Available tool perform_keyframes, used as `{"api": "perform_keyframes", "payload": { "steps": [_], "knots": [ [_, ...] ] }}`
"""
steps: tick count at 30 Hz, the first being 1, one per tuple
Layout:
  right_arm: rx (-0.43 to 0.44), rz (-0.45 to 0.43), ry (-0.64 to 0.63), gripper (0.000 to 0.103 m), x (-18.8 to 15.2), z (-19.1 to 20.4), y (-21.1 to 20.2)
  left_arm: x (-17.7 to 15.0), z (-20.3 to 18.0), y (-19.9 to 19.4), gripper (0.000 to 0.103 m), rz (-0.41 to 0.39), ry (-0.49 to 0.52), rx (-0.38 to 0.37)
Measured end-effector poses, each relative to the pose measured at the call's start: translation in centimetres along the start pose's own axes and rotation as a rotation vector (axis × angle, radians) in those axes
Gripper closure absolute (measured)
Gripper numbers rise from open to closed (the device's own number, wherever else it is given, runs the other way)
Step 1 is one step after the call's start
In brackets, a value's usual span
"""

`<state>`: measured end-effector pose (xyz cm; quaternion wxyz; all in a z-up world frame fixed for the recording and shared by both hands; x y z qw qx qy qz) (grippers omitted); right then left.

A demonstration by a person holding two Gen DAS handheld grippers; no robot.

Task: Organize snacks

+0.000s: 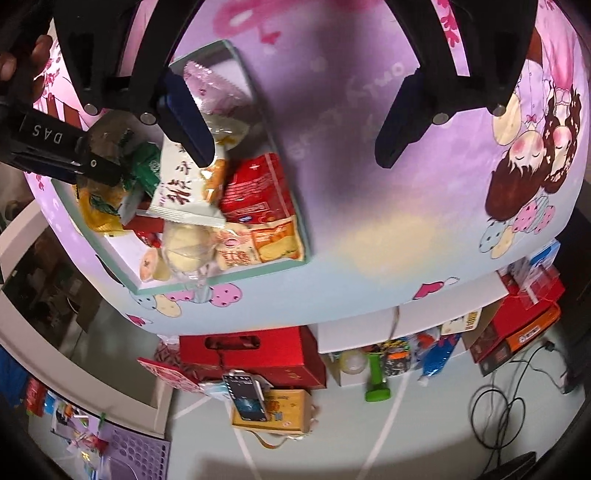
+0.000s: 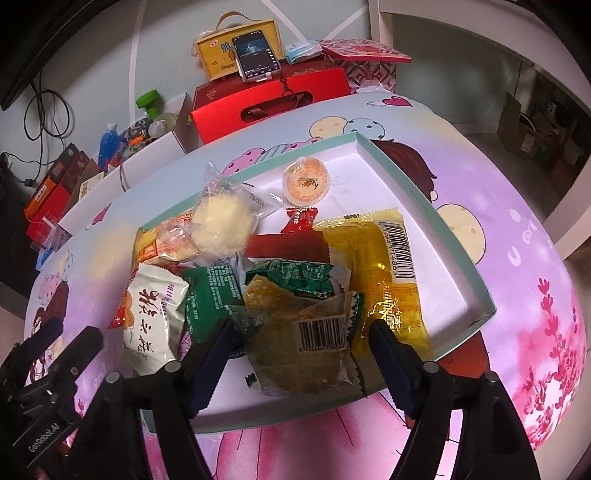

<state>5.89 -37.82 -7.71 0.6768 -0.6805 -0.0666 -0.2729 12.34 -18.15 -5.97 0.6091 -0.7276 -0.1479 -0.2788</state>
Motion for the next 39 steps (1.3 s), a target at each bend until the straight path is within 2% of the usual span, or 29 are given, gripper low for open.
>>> {"api": "perform_keyframes", "payload": {
  "steps": [3, 6, 11, 14, 21, 27, 31, 33, 35, 39],
  "knots": [
    [-0.002, -0.012, 0.005, 0.018, 0.1, 0.1, -0.2, 0.0, 1.3, -0.5, 0.007, -0.025, -0.028, 0.016],
    [-0.013, -0.030, -0.003, 0.008, 0.3, 0.2, -0.6, -0.5, 2.7, -0.9, 0.007, -0.023, -0.056, 0.013],
    [-0.023, -0.066, -0.016, 0.000, 0.6, 1.1, -1.4, -1.7, 4.6, -1.1, 0.007, 0.005, -0.064, 0.056],
    [-0.022, -0.094, -0.043, 0.000, 0.5, 2.2, -1.8, -2.4, 6.0, -1.2, 0.007, 0.020, -0.089, 0.086],
    [-0.022, -0.103, -0.137, 0.000, -0.9, 5.2, -2.0, -3.3, 8.1, -2.5, 0.007, 0.016, -0.193, 0.033],
    [-0.045, -0.100, -0.208, 0.000, -2.4, 7.0, -2.2, -4.8, 9.5, -3.4, 0.007, 0.018, -0.201, 0.081],
    [-0.046, -0.101, -0.244, 0.000, -3.5, 8.1, -2.5, -5.9, 10.0, -3.9, 0.007, 0.029, -0.222, 0.062],
    [-0.044, -0.103, -0.255, 0.000, -3.9, 8.4, -2.7, -6.8, 10.5, -3.9, 0.007, 0.051, -0.245, 0.082],
    [-0.047, -0.104, -0.273, 0.000, -4.4, 8.7, -2.9, -7.7, 11.2, -3.5, 0.007, 0.082, -0.248, 0.137],
    [-0.047, -0.101, -0.301, 0.000, -5.2, 9.3, -3.0, -8.7, 12.0, -3.6, 0.007, 0.094, -0.237, 0.213]
  ]
}}
Point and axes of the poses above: each gripper's, at about its wrist camera, not at the fingertips, and y roughly the way its jaws point, z to its left, x to its top, the point moved 9 cm from there along y, roughly the way its jaws point, and after that the axes turned 8 degrees about -y, right-handed, at the moved point
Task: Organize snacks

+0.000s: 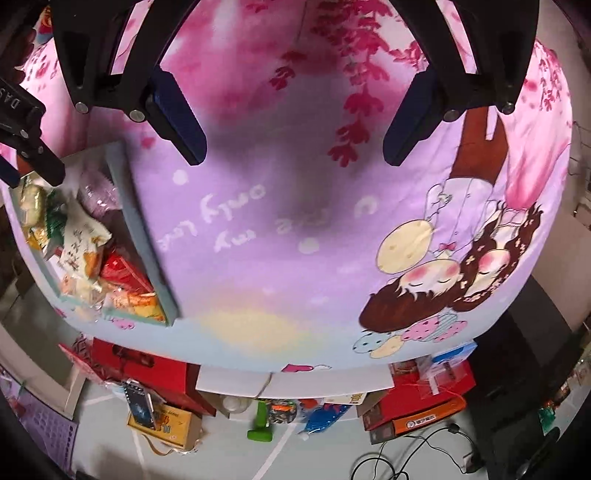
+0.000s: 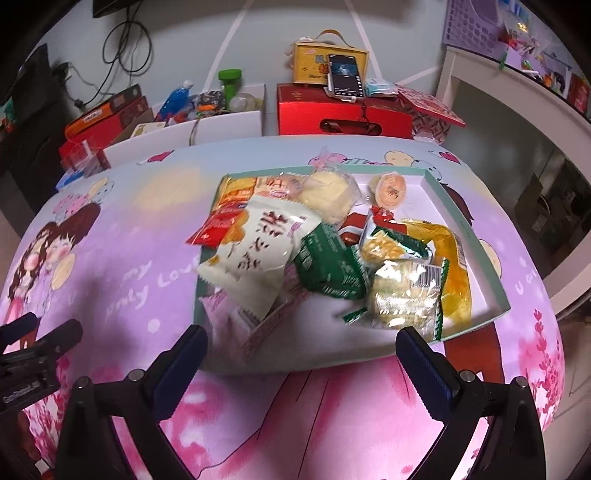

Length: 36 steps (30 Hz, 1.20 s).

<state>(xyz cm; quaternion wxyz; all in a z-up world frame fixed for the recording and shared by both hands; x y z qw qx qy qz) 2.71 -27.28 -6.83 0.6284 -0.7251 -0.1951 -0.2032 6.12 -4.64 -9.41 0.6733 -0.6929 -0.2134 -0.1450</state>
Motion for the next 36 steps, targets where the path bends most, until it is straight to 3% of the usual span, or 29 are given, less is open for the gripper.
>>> {"api": "perform_keyframes", "payload": {
  "steps": [36],
  "knots": [
    [0.034, 0.010, 0.009, 0.000, -0.5, 0.1, 0.8, -0.1, -0.7, -0.6, 0.007, -0.025, 0.088, 0.052]
  ]
}}
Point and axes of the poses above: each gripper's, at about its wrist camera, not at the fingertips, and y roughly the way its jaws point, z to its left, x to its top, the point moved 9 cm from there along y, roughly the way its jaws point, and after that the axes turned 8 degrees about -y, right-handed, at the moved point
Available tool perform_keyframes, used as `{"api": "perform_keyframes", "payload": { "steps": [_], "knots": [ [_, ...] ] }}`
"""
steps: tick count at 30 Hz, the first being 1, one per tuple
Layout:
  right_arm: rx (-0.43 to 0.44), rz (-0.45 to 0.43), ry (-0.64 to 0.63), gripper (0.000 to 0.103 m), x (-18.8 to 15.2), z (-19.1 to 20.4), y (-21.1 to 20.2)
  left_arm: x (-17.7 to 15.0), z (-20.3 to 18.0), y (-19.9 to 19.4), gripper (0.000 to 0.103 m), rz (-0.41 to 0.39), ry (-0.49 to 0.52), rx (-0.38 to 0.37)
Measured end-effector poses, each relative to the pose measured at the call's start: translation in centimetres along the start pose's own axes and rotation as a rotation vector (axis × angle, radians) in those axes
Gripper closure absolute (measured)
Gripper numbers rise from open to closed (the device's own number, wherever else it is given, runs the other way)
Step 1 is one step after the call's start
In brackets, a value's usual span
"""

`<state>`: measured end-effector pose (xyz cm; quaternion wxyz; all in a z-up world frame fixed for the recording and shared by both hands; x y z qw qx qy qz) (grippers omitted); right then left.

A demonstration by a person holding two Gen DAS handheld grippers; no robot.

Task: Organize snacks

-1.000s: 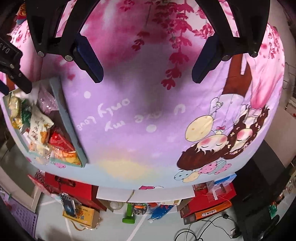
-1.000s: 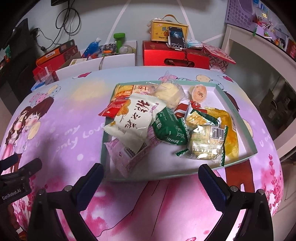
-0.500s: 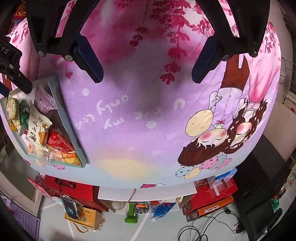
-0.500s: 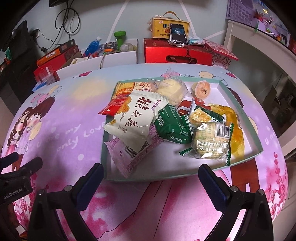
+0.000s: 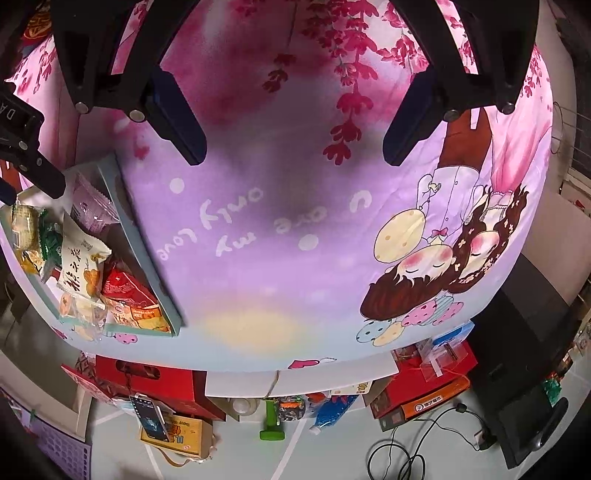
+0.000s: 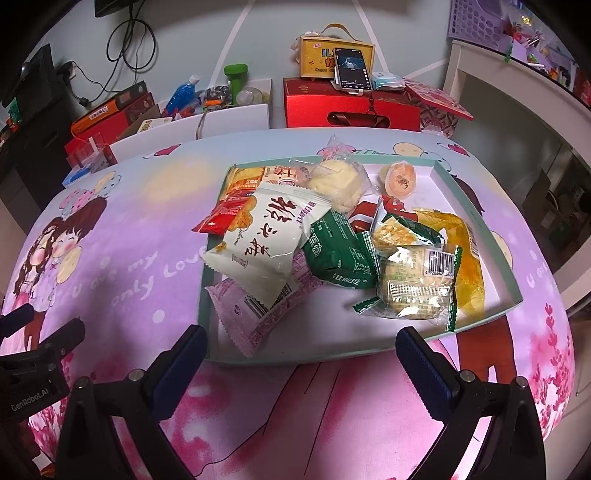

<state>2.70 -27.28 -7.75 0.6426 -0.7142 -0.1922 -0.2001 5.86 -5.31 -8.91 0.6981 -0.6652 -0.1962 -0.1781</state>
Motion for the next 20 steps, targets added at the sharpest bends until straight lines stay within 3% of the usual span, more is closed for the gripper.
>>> {"api": "perform_keyframes", "payload": {
  "steps": [20],
  "knots": [
    [-0.009, -0.002, -0.004, 0.000, 0.01, 0.08, -0.21, 0.11, 0.27, -0.20, 0.007, -0.017, -0.005, 0.001]
  ]
}}
Point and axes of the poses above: each gripper's, at about its wrist camera, not at the fingertips, and y roughly the way its jaws point, z to its left, x to its top, the point moved 9 cm from there along y, roughly the way its jaws point, and after that the axes turned 8 degrees about -y, right-handed, at the moved point
